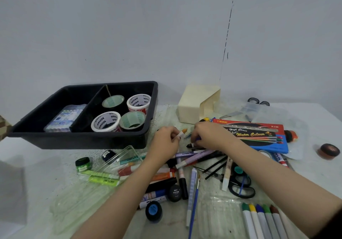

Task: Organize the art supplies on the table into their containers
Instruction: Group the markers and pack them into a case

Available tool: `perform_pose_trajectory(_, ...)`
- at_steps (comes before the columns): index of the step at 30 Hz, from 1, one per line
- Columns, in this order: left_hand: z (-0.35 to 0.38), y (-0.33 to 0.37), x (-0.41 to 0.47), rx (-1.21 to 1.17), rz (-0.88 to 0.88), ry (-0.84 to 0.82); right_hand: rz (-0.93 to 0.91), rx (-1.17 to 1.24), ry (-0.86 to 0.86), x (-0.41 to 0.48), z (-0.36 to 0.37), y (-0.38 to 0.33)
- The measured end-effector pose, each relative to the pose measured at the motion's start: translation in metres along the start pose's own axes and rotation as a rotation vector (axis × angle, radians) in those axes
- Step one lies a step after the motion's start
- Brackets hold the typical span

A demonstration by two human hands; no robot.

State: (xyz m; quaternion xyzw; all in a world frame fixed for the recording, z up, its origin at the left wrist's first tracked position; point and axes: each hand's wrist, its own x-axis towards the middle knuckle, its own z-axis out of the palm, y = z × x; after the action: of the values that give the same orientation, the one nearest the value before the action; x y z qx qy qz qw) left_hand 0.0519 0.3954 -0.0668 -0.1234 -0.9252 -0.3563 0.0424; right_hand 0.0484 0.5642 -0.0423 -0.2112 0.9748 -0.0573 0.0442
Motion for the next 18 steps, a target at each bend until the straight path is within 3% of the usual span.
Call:
perform_pose_trajectory(5, -0.001, -0.001, -0.012, -0.203, -0.040, 0.073, 0.000, 0.035, 0.023, -0.003, 0.004, 0.002)
perform_pose_trajectory(8, -0.003, 0.002, -0.019, -0.282, -0.052, 0.097, 0.032, 0.187, 0.108, -0.013, 0.004, 0.004)
perform_pose_trajectory(14, -0.010, 0.015, -0.041, -0.422, -0.021, 0.010, 0.076, 0.522, 0.274, -0.058, -0.005, 0.001)
perform_pose_trajectory(18, -0.007, 0.029, -0.060, -0.439, -0.021, -0.061, 0.168, 0.685, 0.220, -0.097, -0.005, -0.008)
